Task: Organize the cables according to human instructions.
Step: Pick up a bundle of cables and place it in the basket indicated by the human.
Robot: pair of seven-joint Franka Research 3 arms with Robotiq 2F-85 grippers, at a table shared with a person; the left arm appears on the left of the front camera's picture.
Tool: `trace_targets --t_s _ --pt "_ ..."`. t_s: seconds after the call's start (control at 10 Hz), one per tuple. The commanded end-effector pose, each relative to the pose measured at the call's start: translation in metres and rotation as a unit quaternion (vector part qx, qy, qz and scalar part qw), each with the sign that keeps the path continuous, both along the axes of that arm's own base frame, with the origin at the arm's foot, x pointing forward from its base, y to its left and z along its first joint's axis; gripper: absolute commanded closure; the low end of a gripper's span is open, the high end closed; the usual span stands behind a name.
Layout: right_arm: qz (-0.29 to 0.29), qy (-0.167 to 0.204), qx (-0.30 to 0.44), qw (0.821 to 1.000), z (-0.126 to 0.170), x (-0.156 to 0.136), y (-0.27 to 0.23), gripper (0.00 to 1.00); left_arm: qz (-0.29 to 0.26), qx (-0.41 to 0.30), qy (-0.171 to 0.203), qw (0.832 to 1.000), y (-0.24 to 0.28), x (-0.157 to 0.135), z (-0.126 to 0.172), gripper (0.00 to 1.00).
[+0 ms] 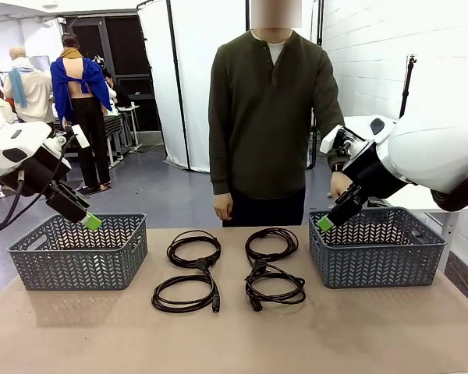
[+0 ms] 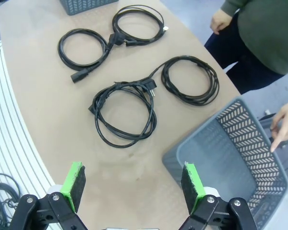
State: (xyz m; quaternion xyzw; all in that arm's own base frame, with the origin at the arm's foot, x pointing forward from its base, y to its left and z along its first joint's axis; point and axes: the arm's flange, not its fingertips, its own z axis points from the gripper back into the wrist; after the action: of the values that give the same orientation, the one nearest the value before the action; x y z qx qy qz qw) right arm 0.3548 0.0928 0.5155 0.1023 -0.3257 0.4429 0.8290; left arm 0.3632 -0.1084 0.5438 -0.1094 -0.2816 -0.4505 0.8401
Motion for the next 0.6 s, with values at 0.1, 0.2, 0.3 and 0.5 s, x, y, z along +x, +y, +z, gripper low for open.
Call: trace_targets --t_s 0.1,0.2,0.3,0.5 --pt "0.003 0.001 0.003 1.000 -0.0010 0.0005 -0.0004 0.00 -0.002 0.000 0.001 1.000 0.0011 0.0008 -0.0005 0.00" --pt "0.003 0.001 0.003 1.000 -0.0010 0.0005 -0.0004 0.00 -0.002 0.000 0.001 1.000 0.0011 0.0008 -0.0005 0.00" --pt "0.003 0.001 0.003 1.000 -0.0010 0.0005 -0.0004 0.00 -0.002 0.000 0.001 1.000 0.0011 0.0008 -0.0005 0.00" --pt "0.003 0.001 0.003 1.000 -0.0010 0.0005 -0.0004 0.00 -0.002 0.000 0.001 1.000 0.0011 0.0008 -0.0005 0.00"
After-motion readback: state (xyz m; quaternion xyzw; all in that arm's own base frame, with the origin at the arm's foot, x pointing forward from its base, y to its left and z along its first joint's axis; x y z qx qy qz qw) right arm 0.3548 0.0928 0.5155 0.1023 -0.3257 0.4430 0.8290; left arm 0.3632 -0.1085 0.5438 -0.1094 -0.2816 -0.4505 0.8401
